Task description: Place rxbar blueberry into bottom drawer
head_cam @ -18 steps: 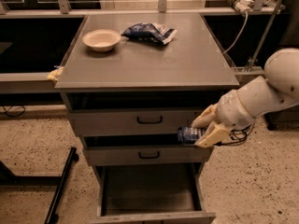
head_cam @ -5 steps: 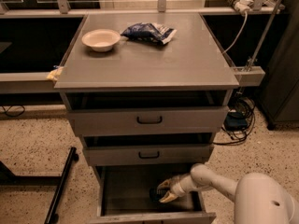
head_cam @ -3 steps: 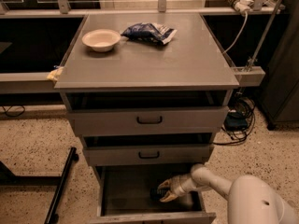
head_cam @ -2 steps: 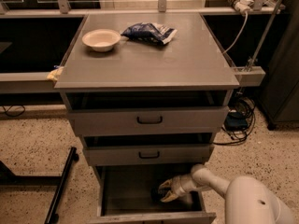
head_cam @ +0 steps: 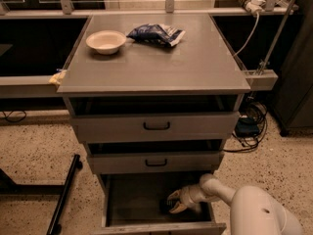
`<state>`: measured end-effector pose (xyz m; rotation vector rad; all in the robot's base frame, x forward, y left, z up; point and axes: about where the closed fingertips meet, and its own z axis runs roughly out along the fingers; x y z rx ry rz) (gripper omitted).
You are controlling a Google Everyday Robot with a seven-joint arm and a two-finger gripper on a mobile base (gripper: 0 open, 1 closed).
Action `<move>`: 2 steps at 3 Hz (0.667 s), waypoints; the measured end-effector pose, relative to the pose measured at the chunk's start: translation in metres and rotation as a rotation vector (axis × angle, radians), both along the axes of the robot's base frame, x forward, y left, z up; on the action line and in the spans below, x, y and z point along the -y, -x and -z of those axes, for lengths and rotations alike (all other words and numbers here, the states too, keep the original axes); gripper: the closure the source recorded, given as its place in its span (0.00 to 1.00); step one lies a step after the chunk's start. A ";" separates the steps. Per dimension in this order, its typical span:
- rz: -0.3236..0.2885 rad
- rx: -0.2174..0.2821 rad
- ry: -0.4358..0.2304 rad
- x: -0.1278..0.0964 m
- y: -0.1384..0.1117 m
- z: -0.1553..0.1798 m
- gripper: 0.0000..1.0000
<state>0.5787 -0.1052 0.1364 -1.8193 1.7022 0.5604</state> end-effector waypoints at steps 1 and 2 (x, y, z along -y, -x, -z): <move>0.000 0.000 0.001 0.000 0.000 0.000 0.81; 0.000 0.000 0.001 0.000 0.000 0.000 0.59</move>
Offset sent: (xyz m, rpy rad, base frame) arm 0.0001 -0.0002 -0.0004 -0.0007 0.0003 -0.0004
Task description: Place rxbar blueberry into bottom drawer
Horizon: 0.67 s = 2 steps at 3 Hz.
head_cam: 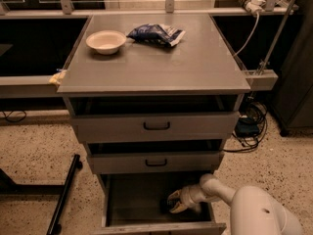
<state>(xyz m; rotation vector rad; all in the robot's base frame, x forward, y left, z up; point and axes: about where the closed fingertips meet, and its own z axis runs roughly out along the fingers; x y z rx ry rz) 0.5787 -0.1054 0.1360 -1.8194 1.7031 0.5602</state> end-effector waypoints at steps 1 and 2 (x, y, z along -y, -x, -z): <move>0.000 0.000 0.000 0.000 0.000 0.000 0.34; 0.000 0.000 0.000 0.000 0.000 0.000 0.11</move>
Offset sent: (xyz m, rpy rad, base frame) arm 0.0000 0.0000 0.0000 0.0000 0.0000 0.0000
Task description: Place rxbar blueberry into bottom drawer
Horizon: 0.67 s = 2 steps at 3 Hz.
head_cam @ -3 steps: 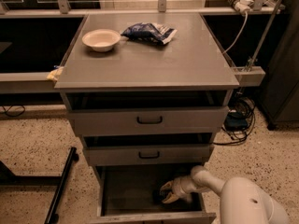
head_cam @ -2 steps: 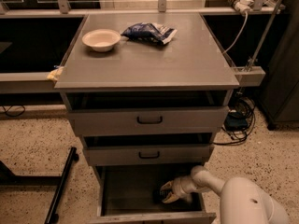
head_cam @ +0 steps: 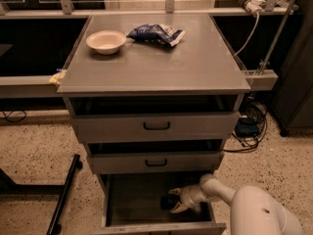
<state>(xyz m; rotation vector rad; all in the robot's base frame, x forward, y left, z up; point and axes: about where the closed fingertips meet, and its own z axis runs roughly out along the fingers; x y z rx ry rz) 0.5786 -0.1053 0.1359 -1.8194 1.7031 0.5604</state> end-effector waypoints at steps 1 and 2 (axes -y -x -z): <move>0.000 0.000 0.000 0.000 0.000 0.000 0.00; 0.000 0.000 0.000 0.000 0.000 0.000 0.00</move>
Offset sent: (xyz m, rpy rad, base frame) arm 0.0000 0.0000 0.0000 0.0000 0.0000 0.0000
